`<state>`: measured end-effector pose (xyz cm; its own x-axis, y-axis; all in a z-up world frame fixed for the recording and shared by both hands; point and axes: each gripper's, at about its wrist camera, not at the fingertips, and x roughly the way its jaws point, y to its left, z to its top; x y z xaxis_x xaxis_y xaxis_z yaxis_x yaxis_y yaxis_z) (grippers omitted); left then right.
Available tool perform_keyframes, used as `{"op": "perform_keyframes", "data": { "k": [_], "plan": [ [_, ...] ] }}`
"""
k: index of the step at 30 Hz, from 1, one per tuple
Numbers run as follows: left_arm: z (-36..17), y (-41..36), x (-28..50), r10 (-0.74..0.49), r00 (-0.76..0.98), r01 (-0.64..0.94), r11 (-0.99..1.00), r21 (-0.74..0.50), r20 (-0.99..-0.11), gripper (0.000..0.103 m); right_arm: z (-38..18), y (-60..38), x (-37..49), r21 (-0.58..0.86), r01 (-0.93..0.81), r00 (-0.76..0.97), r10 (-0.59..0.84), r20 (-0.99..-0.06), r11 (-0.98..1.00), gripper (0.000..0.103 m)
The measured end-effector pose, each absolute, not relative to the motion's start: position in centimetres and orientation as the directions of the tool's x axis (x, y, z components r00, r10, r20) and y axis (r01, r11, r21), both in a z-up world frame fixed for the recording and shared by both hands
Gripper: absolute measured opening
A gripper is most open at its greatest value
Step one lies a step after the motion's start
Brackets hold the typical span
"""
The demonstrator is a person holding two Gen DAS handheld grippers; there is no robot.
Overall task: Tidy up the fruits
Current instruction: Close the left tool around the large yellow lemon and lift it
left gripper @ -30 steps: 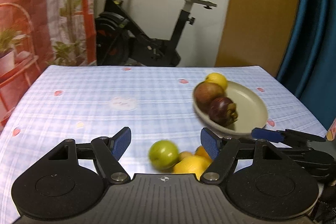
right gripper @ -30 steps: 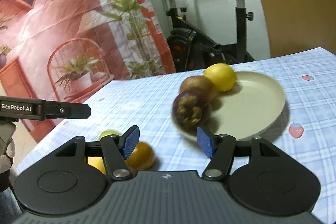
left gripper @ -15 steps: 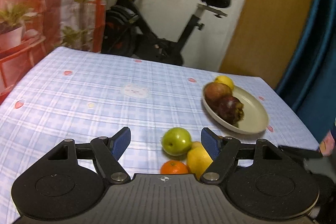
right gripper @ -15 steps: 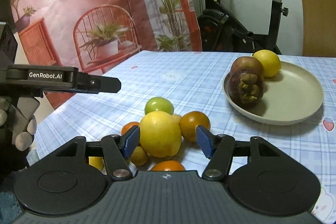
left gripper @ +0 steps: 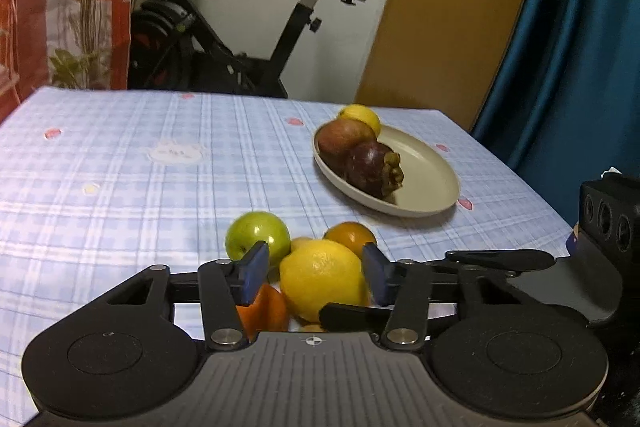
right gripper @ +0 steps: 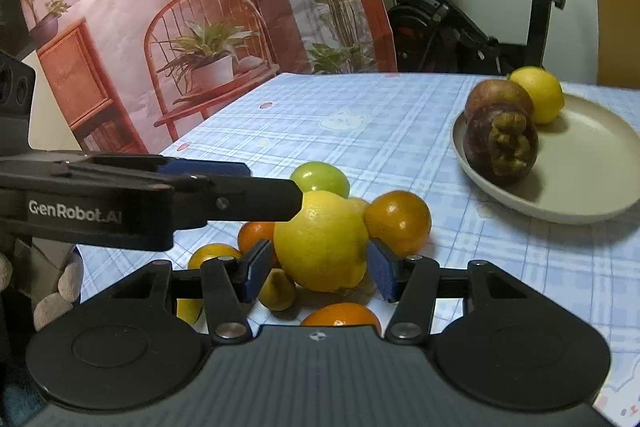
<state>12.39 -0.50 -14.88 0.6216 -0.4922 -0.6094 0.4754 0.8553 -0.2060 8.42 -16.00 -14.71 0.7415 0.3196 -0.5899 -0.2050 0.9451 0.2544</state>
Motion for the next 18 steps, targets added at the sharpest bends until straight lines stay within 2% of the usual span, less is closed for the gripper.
{"op": "perform_keyframes", "data": {
  "k": [7, 18],
  "plan": [
    [-15.9, -0.7, 12.9, -0.524, 0.579, 0.483, 0.838, -0.254, -0.625, 0.052, -15.4, -16.0, 8.7, 0.262, -0.2, 0.745, 0.32, -0.585, 0.944, 0.054],
    [-16.4, -0.9, 12.8, -0.505, 0.597, 0.474, 0.849, -0.234, -0.624, 0.053, -16.0, -15.5, 8.9, 0.246, -0.205, 0.753, 0.314, -0.579, 0.947, 0.057]
  ]
}}
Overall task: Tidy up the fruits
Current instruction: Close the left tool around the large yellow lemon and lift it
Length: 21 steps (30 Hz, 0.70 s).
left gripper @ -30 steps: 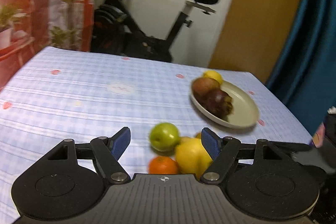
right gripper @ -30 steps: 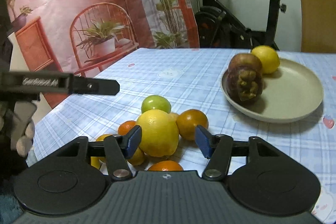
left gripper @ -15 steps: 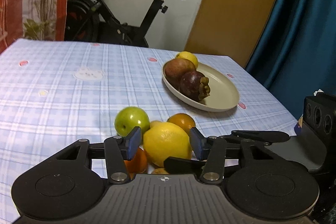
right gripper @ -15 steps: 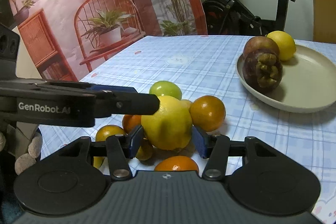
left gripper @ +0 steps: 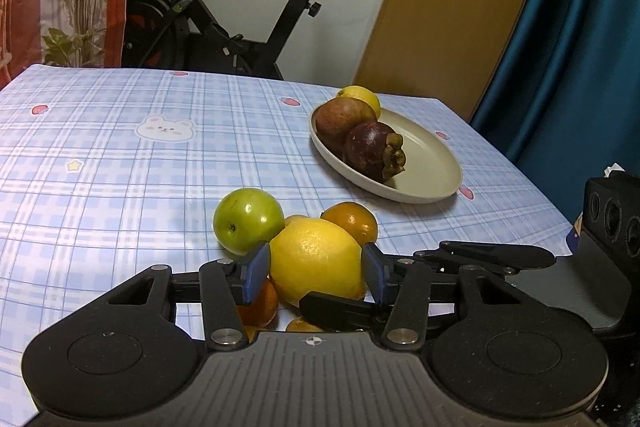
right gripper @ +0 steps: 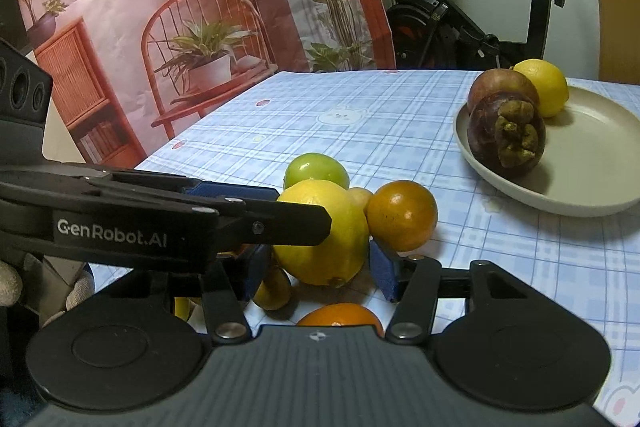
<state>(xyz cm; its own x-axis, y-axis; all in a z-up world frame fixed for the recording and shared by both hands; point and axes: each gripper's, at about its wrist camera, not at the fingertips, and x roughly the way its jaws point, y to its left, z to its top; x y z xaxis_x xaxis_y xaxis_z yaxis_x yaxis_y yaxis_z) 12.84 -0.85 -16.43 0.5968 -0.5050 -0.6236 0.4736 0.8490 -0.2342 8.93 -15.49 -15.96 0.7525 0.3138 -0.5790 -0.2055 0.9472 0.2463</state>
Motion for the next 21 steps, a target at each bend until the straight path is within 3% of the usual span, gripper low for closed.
{"op": "perform_keyframes", "data": {
  "k": [21],
  "plan": [
    [-16.3, -0.7, 12.6, -0.524, 0.596, 0.481, 0.84, -0.253, -0.608, 0.053, -15.9, -16.0, 7.8, 0.261, -0.202, 0.776, 0.317, -0.546, 0.944, 0.056]
  ]
}}
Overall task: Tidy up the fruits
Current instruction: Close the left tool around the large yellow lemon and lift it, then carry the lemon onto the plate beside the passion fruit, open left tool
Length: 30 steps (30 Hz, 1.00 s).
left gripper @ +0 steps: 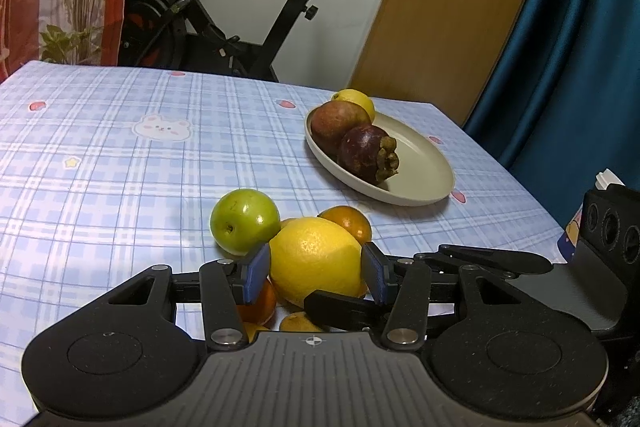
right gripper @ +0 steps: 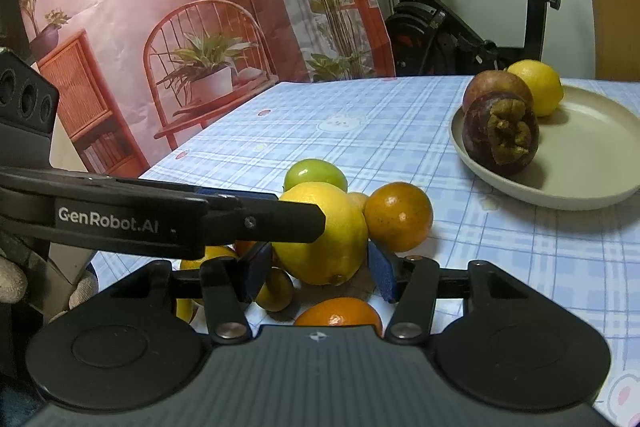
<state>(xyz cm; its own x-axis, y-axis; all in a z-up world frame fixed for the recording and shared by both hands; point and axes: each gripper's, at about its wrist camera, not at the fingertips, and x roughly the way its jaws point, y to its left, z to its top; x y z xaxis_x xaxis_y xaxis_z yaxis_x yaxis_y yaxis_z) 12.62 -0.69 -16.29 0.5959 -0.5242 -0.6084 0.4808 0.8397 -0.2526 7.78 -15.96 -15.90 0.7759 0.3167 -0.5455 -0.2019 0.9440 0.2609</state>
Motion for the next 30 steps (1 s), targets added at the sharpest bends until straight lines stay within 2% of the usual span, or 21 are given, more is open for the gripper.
{"op": "perform_keyframes", "data": {
  "k": [8, 16, 30],
  "plan": [
    [-15.0, -1.3, 12.2, -0.538, 0.61, 0.5, 0.831, -0.244, -0.581, 0.053, -14.9, -16.4, 7.1, 0.261, -0.207, 0.802, 0.316, -0.506, 0.943, 0.055],
    [-12.5, -5.0, 12.5, -0.54, 0.617, 0.579, 0.804, -0.135, -0.572, 0.053, -13.5, -17.9, 5.8, 0.269, -0.178, 0.864, 0.281, -0.418, 0.947, 0.056],
    [-13.0, -13.9, 16.6, -0.584, 0.519, 0.704, 0.706, -0.076, -0.624, 0.053, -12.9, -24.4, 4.2, 0.353, 0.036, 0.936, 0.092, -0.341, 0.935, 0.054]
  ]
}}
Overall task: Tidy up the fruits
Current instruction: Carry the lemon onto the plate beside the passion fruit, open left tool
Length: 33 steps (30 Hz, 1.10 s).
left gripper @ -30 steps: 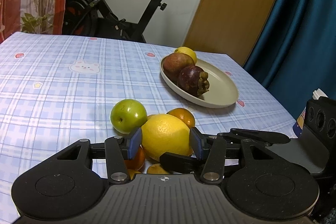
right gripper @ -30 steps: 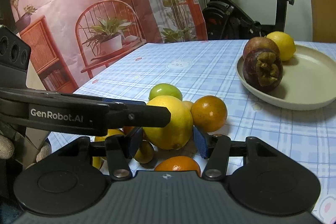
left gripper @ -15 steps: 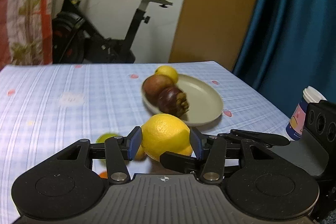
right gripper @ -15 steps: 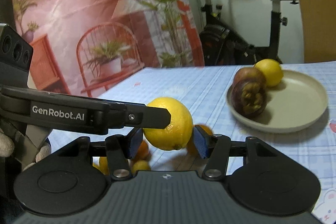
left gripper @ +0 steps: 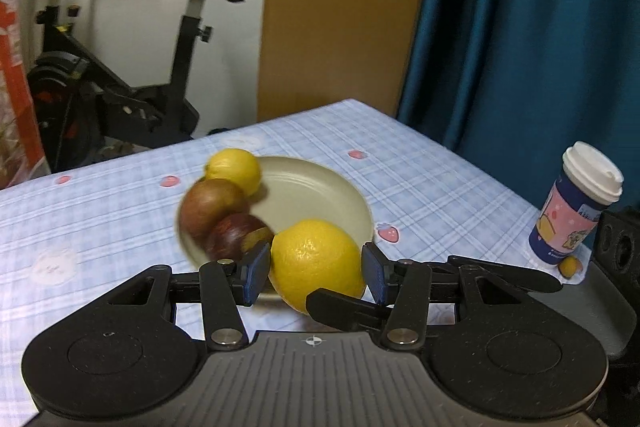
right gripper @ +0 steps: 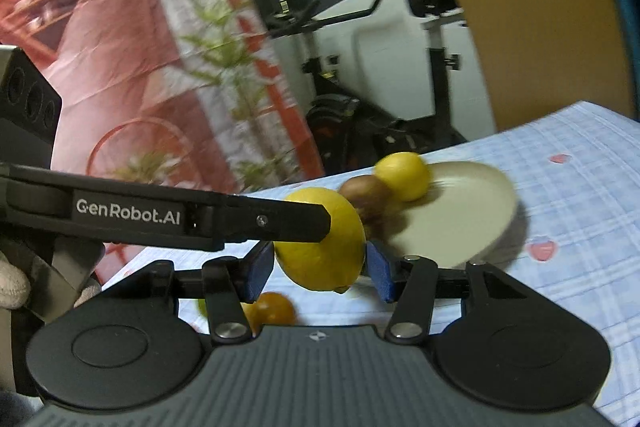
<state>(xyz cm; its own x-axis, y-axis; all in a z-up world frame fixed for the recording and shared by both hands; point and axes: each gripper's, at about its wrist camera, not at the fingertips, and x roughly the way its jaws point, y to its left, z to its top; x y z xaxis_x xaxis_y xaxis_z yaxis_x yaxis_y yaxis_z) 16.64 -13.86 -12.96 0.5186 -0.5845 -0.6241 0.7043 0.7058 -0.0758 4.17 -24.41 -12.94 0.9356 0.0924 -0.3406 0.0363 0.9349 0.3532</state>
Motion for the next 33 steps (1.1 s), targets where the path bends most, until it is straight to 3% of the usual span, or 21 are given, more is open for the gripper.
{"op": "perform_keyframes", "data": {
  "k": [10, 17, 23, 27, 33],
  "plan": [
    [-14.7, -18.6, 19.0, -0.556, 0.492, 0.737, 0.676, -0.02, -0.67, 0.053, -14.2, -28.3, 5.0, 0.388, 0.164, 0.927, -0.008, -0.374, 0.907, 0.054],
    [-14.8, -18.7, 21.3, -0.508, 0.539, 0.687, 0.727, 0.002, -0.671, 0.053, -14.3, -29.2, 8.4, 0.335, 0.181, 0.913, -0.031, -0.407, 0.925, 0.049],
    [-12.9, -17.1, 21.8, -0.506, 0.591, 0.648, 0.761, -0.004, -0.628, 0.053, -14.3, -29.1, 10.7, 0.268, 0.15, 0.927, -0.041, -0.373, 0.952, 0.05],
    [-11.8, -16.0, 21.6, -0.509, 0.611, 0.63, 0.777, -0.018, -0.607, 0.053, -13.6, -28.9, 9.6, 0.263, 0.118, 0.953, -0.035, -0.301, 0.957, 0.052],
    [-12.0, -15.5, 21.7, -0.499, 0.61, 0.608, 0.793, -0.041, -0.616, 0.053, -14.1, -29.6, 7.4, 0.309, 0.186, 0.923, -0.059, -0.38, 0.933, 0.05]
  ]
}}
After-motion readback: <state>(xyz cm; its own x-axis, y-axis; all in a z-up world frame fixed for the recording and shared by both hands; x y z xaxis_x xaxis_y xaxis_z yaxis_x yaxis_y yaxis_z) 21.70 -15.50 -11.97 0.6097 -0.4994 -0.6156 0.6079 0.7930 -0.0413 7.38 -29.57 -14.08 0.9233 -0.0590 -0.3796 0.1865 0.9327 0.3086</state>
